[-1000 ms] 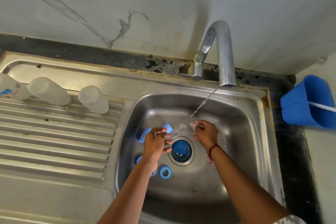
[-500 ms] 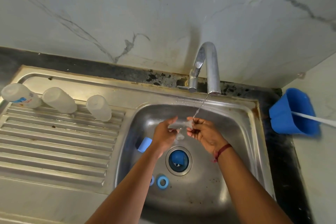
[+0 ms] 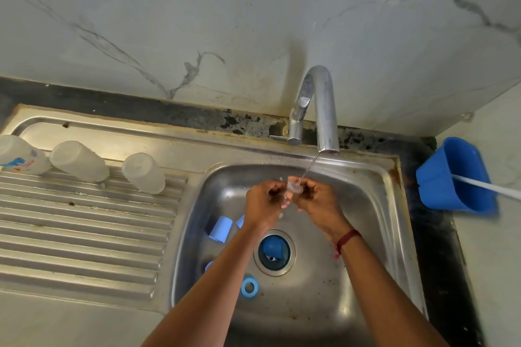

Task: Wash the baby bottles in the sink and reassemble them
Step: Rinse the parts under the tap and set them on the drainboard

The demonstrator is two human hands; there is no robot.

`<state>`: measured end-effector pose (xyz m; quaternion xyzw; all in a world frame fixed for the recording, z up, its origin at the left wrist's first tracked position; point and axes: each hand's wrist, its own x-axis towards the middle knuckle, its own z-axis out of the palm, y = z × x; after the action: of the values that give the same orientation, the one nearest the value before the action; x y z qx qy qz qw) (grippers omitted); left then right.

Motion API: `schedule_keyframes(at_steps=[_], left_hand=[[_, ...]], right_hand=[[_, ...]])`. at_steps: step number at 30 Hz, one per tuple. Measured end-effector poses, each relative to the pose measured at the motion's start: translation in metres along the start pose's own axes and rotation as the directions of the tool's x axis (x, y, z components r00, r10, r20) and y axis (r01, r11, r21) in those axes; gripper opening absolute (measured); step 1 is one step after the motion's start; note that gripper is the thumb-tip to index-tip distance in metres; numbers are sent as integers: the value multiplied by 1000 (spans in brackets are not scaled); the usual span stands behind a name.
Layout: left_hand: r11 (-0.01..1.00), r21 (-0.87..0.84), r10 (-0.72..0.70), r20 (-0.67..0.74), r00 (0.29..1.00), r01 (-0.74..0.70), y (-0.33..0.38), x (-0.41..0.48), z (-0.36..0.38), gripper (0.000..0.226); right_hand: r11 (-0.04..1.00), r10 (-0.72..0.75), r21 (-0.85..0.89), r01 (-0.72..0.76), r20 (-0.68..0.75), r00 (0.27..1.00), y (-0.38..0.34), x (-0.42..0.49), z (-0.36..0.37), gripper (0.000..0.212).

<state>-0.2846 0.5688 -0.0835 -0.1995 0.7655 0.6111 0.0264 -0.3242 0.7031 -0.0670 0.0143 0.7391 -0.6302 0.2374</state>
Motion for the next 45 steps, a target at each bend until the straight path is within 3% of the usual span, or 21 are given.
schedule_keyframes(at_steps=[4,10,15,17,19,21,23,26,28,32,34,37,42,45], left_hand=[[983,-121,-122,116,986,136,7,2,-1,11],[893,-354,-210,222,952,279,19,-3,-3,18],[843,-380,-266,318,910,380,24,-7,-8,16],[876,-278,-326,261,908,394,21,-5,-12,7],[901,-196,-373,105,922,387,17,0,-17,12],[906,-252,-344,32,939,340,17,5,-20,20],[903,-312,-280,96,955,296,26,5,-19,18],[943,-239,-183,212,960,232,28,5,-14,11],[952,-243,-140,193,971,185,24,4,-12,10],[870,-418,-230,125,965,261,22,0,-13,12],[812,-496,-267,150,952,306,20,-2,-13,10],[722,-583,-298,223,928,372,21,-4,-14,32],[689,-585,-268,343,901,427,22,-6,-15,30],[697,-591,-269,309,912,406,20,-6,-12,33]], right_hand=[[1000,-14,-13,13,-87,996,2,2,1,17],[974,24,227,-20,-17,1000,0,-1,0,30],[912,94,394,-119,81,992,4,-1,3,37],[935,91,340,-101,45,995,6,0,5,31],[964,95,249,-88,-17,995,6,1,5,28],[985,85,156,-76,-48,995,5,2,4,24],[998,36,59,-34,-37,999,1,1,4,16],[987,-49,-153,50,9,999,-1,2,7,14],[956,-83,-281,89,33,996,0,4,8,15],[982,-98,-170,85,-70,993,2,2,7,31],[993,-103,-73,94,-139,985,1,-1,6,22],[993,-114,-52,107,-157,981,4,-2,4,20],[988,-143,-85,131,-165,976,5,-3,3,8],[991,-112,-86,103,-112,987,4,-2,3,15]])
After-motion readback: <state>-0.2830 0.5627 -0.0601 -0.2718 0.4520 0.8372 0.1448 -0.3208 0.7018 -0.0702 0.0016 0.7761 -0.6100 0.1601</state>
